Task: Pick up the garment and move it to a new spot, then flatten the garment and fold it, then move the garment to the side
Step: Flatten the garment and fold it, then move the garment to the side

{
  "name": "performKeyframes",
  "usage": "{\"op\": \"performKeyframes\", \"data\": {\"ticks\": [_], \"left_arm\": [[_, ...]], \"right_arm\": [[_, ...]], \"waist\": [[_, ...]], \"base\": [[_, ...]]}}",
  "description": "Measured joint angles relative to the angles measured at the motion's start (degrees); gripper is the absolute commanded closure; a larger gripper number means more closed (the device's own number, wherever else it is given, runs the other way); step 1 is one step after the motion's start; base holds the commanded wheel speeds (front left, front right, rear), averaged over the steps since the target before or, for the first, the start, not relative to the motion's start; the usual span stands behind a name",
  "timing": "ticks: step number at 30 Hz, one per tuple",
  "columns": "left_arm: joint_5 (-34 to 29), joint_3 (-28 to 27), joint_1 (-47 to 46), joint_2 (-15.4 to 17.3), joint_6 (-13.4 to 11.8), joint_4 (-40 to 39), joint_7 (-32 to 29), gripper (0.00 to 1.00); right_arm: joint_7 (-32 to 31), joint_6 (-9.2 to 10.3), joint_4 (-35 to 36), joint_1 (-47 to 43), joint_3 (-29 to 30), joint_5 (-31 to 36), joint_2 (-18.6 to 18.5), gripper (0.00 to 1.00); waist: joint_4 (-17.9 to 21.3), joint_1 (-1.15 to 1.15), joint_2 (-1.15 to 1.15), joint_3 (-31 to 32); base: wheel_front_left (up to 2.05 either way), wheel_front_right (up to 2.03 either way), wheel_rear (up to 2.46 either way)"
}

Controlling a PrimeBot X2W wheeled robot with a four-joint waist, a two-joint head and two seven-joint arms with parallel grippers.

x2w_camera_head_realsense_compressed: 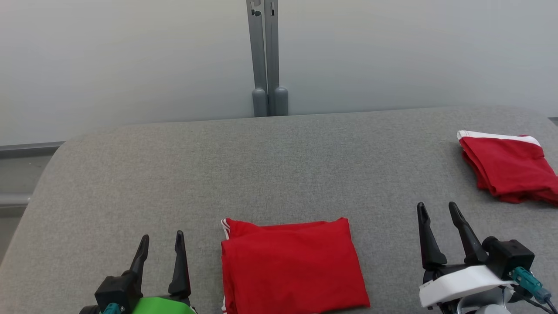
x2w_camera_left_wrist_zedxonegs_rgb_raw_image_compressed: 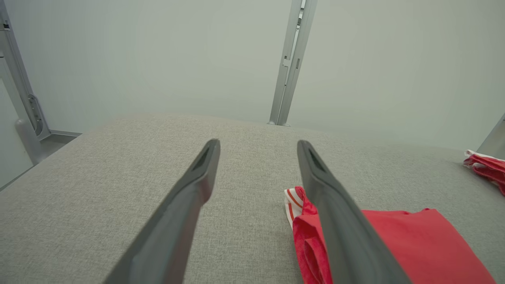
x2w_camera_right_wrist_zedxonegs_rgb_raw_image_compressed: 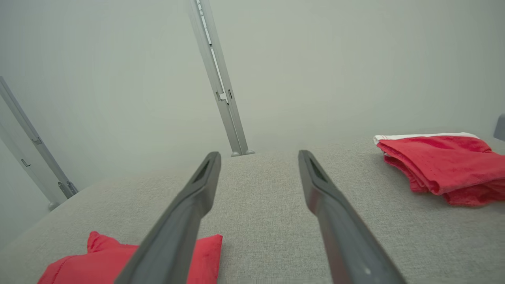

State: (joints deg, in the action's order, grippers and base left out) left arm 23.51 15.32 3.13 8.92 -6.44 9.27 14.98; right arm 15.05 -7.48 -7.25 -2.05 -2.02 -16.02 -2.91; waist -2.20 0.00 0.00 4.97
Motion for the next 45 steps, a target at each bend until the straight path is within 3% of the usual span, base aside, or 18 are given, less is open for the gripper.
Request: {"op": "performKeyframes", "data": {"ticks": [24,31,40,45], "left_arm": [[-5.7,-5.4,0.8,-3.6,4.4,2.5,0.1,0.0],[-6.4,-6.1,0.8,-4.3,5.3,3.1,0.1,0.0],[-6.9,-6.0,0.7,-5.0,6.0,3.7,0.1,0.0],[-6.9,-6.0,0.7,-5.5,6.2,3.9,0.1,0.0]], "right_arm": [[0.0,0.0,-3.0,0.0,-0.1,-0.1,0.0,0.0],[-0.3,0.0,-7.9,0.6,-0.5,1.3,0.0,0.0],[-14.0,0.0,-16.2,6.0,-4.5,-0.6,0.0,0.0],[-18.0,0.0,-19.6,8.8,-6.3,-4.2,-0.6,0.0]], "waist": [[-0.4,0.0,0.0,-0.2],[-0.7,0.0,0.0,-0.3],[-2.8,0.0,0.0,-0.9],[-4.8,0.0,0.0,-1.3]], "base": [[0.0,0.0,0.0],[0.0,0.0,0.0],[0.0,0.0,0.0],[0.0,0.0,0.0]]}}
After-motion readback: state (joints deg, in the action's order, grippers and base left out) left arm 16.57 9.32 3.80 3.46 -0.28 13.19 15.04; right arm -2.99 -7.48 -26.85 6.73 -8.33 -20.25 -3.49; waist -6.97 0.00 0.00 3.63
